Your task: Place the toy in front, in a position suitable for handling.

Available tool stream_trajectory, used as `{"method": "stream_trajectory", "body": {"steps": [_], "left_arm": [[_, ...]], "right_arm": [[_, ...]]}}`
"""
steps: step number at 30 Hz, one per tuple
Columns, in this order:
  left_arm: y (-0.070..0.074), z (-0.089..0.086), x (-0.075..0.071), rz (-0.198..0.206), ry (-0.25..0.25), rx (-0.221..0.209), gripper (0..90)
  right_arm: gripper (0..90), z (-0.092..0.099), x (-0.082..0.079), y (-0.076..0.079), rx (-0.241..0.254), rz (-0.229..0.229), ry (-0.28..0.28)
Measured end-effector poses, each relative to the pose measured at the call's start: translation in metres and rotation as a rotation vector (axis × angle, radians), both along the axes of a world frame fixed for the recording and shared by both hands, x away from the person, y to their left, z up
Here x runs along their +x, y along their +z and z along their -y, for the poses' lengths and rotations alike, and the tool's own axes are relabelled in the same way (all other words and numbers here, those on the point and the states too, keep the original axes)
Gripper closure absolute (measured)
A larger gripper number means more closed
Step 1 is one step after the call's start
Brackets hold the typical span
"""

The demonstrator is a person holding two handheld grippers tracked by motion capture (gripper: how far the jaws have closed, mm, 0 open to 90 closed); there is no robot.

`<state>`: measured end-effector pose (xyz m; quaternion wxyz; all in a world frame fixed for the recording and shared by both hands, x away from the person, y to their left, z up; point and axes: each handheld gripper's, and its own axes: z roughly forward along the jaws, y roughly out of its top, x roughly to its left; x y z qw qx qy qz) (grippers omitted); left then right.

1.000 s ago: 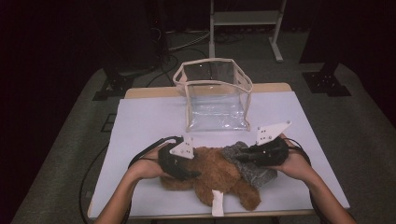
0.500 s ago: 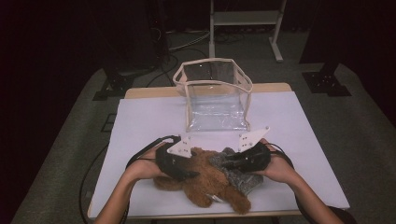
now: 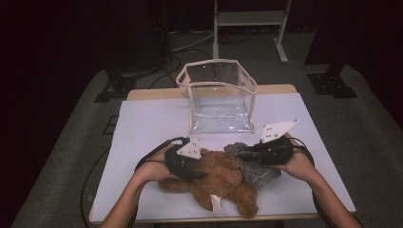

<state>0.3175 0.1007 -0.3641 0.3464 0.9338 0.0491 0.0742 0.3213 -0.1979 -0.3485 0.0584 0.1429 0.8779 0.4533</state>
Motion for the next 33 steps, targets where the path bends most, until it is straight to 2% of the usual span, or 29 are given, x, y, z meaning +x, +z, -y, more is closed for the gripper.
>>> {"method": "stream_trajectory", "body": {"steps": [4, 7, 9, 15, 18, 19, 22, 24, 26, 28, 33], "left_arm": [[0.003, 0.001, -0.001, 0.008, 0.002, 0.018, 37.6], [0.005, -0.005, -0.003, 0.011, 0.008, 0.022, 34.1], [0.008, -0.013, -0.004, 0.021, 0.024, 0.022, 32.5], [0.016, -0.054, -0.007, 0.032, 0.079, -0.035, 29.4], [0.016, -0.064, -0.007, 0.038, 0.098, -0.030, 27.4], [0.014, -0.075, -0.008, 0.030, 0.128, -0.030, 26.9], [0.006, -0.082, -0.008, 0.009, 0.138, -0.038, 26.9], [0.002, -0.082, -0.008, -0.006, 0.139, -0.058, 27.7], [-0.002, -0.079, -0.008, -0.011, 0.143, -0.050, 29.9], [-0.005, -0.076, -0.008, -0.021, 0.140, -0.054, 30.4], [-0.003, -0.068, -0.008, -0.011, 0.119, -0.041, 31.1]], "right_arm": [[75.4, -0.025, -0.007, 0.001, 0.001, 0.005, 0.084], [75.5, -0.035, -0.007, -0.011, -0.050, -0.006, 0.095], [75.6, -0.033, -0.006, -0.017, -0.040, -0.026, 0.092], [75.6, -0.023, -0.002, -0.022, -0.036, -0.052, 0.070], [75.6, -0.023, -0.002, -0.021, -0.049, -0.049, 0.065], [75.5, -0.022, -0.002, -0.022, -0.051, -0.050, 0.064], [75.5, -0.020, -0.001, -0.022, -0.045, -0.053, 0.060], [75.5, -0.018, -0.001, -0.022, -0.034, -0.061, 0.053], [75.4, -0.019, -0.002, -0.019, -0.030, -0.053, 0.053], [75.4, -0.023, -0.006, -0.011, -0.023, -0.028, 0.068], [75.4, -0.044, -0.011, 0.001, -0.030, 0.006, 0.110]]}}
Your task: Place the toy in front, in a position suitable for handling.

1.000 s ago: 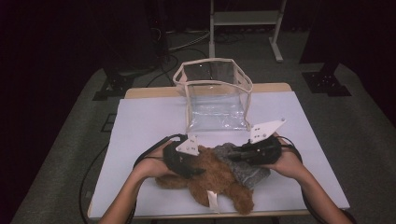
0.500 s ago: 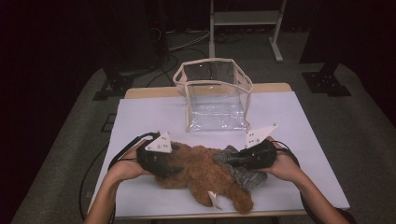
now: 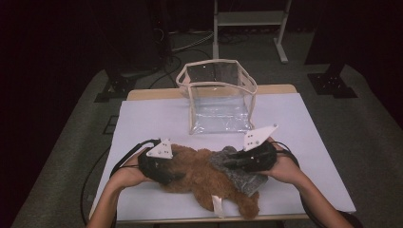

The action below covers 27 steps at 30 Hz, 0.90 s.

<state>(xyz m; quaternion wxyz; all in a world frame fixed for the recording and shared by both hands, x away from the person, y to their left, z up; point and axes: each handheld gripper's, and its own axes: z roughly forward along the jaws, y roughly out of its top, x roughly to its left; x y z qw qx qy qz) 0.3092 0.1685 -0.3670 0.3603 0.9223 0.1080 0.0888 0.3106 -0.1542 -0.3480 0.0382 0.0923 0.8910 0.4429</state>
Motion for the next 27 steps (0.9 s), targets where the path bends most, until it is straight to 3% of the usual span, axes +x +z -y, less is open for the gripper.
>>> {"method": "stream_trajectory", "body": {"steps": [4, 7, 11, 12, 16, 21, 24, 27], "left_arm": [[0.000, 0.009, -0.001, 0.002, -0.013, -0.014, 31.8], [0.002, 0.011, -0.001, 0.024, -0.019, 0.004, 31.6], [0.007, 0.004, -0.002, 0.043, -0.011, -0.018, 30.4], [0.009, -0.002, -0.003, 0.057, -0.013, -0.036, 30.1], [0.010, -0.014, -0.005, 0.081, -0.012, -0.039, 27.5], [-0.001, -0.027, 0.000, 0.044, 0.010, -0.042, 25.8], [-0.012, -0.023, 0.002, -0.006, -0.005, -0.095, 29.8], [-0.015, -0.015, 0.002, -0.020, -0.021, -0.104, 31.6]], "right_arm": [[75.1, -0.024, -0.001, 0.001, -0.024, 0.016, 0.035], [75.1, -0.035, -0.003, -0.002, -0.070, 0.030, 0.049], [75.5, -0.026, 0.001, -0.006, -0.084, 0.023, 0.031], [75.6, -0.022, 0.003, -0.009, -0.072, 0.011, 0.026], [75.6, -0.009, 0.007, -0.015, -0.043, -0.014, 0.010], [75.6, 0.001, 0.012, -0.016, -0.038, -0.025, -0.015], [75.6, 0.008, 0.015, -0.018, -0.036, -0.035, -0.025], [75.5, 0.012, 0.017, -0.018, -0.040, -0.046, -0.033]]}}
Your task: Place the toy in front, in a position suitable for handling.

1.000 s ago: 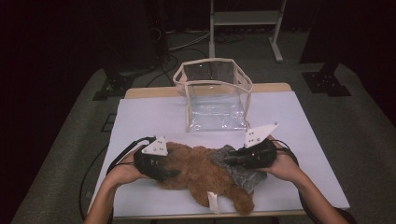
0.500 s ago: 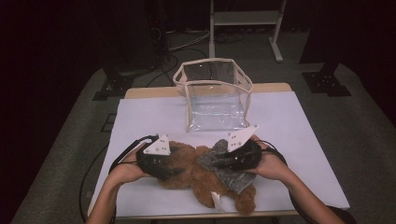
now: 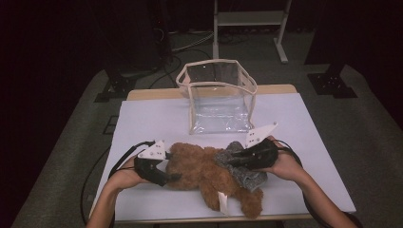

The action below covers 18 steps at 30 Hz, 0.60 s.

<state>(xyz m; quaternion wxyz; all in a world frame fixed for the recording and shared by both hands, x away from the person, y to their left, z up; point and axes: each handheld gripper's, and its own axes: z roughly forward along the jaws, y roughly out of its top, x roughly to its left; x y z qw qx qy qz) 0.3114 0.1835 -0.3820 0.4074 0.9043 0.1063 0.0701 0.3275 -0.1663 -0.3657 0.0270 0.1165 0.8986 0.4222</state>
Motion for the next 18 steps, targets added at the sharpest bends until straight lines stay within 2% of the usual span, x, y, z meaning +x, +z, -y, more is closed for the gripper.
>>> {"method": "stream_trajectory", "body": {"steps": [6, 9, 12, 15, 18], "left_arm": [[0.000, 0.032, -0.007, 0.010, -0.063, 0.055, 31.8], [-0.001, 0.047, -0.008, 0.012, -0.089, 0.056, 31.9], [-0.003, 0.060, -0.008, 0.010, -0.108, 0.048, 32.0], [-0.003, 0.067, -0.008, 0.015, -0.120, 0.050, 32.0], [0.002, 0.066, -0.007, 0.027, -0.107, 0.084, 31.3]], "right_arm": [[75.4, 0.017, 0.004, 0.006, -0.037, 0.008, -0.029], [75.4, 0.029, 0.001, 0.011, -0.064, 0.021, -0.041], [75.4, 0.037, -0.001, 0.016, -0.070, 0.023, -0.056], [75.4, 0.032, -0.002, 0.019, -0.066, 0.033, -0.049], [75.4, 0.016, -0.002, 0.016, -0.055, 0.037, -0.017]]}}
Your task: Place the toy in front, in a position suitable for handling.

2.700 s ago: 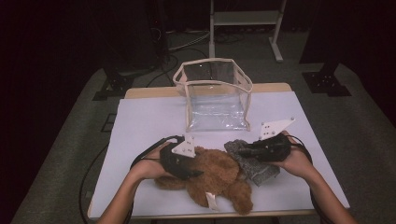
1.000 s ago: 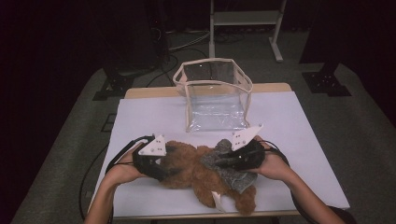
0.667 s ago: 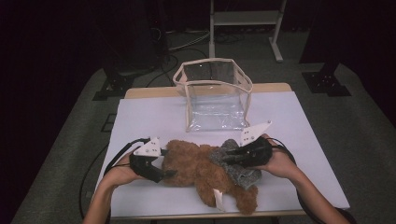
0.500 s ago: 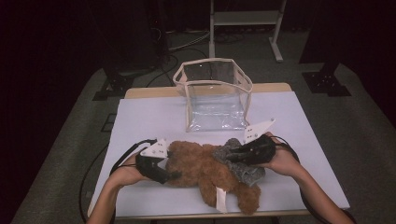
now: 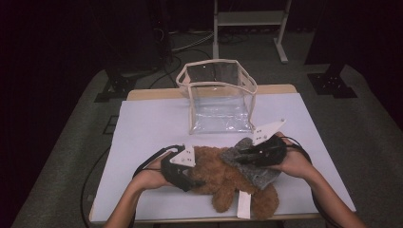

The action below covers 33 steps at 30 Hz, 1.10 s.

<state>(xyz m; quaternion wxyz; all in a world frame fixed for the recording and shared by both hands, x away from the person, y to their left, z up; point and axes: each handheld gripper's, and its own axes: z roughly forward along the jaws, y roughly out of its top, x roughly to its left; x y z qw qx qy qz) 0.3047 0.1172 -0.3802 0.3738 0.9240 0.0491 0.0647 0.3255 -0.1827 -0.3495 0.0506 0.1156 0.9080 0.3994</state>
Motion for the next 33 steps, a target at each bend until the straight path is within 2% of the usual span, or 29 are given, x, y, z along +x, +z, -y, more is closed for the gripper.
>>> {"method": "stream_trajectory", "body": {"steps": [2, 3, 4, 5, 7, 10, 12, 15, 19, 22, 26, 32, 33], "left_arm": [[0.006, -0.006, 0.002, 0.013, 0.026, 0.018, 28.9], [0.009, -0.008, 0.003, 0.022, 0.036, 0.008, 27.8], [0.014, -0.010, 0.005, 0.024, 0.042, -0.026, 27.6], [0.018, -0.009, 0.006, 0.034, 0.036, -0.042, 27.3], [0.022, 0.000, 0.007, 0.054, 0.025, -0.054, 25.5], [0.020, 0.016, 0.012, 0.065, 0.014, -0.025, 20.9], [0.015, 0.022, 0.015, 0.047, 0.014, 0.018, 20.5], [0.013, 0.019, 0.016, 0.035, 0.006, 0.033, 24.6], [0.014, 0.014, 0.012, 0.027, -0.017, 0.044, 25.9], [0.015, 0.011, 0.010, 0.032, -0.028, 0.067, 26.4], [0.014, 0.002, 0.008, 0.018, -0.026, 0.073, 27.1], [0.011, -0.011, 0.004, -0.004, -0.022, 0.098, 27.1], [0.010, -0.019, 0.002, -0.013, -0.014, 0.105, 27.6]], "right_arm": [[75.4, -0.007, 0.000, -0.002, 0.006, 0.003, 0.018], [75.4, -0.006, 0.000, -0.001, 0.019, 0.004, 0.017], [75.4, -0.004, 0.000, -0.001, 0.031, -0.002, 0.013], [75.4, 0.000, 0.000, 0.000, 0.051, -0.013, 0.011], [75.4, 0.006, -0.001, 0.001, 0.069, -0.019, 0.003], [75.3, 0.012, -0.003, 0.002, 0.077, -0.014, -0.008], [75.2, 0.020, -0.005, 0.003, 0.084, -0.008, -0.021], [75.2, 0.037, -0.008, 0.002, 0.091, -0.011, -0.060], [75.1, 0.063, -0.009, -0.001, 0.117, -0.025, -0.117], [75.2, 0.073, -0.008, -0.002, 0.130, -0.025, -0.145], [75.3, 0.070, -0.007, -0.008, 0.111, -0.043, -0.138], [75.3, 0.041, -0.002, -0.009, 0.111, -0.049, -0.079], [75.3, 0.034, -0.001, -0.007, 0.108, -0.048, -0.065]]}}
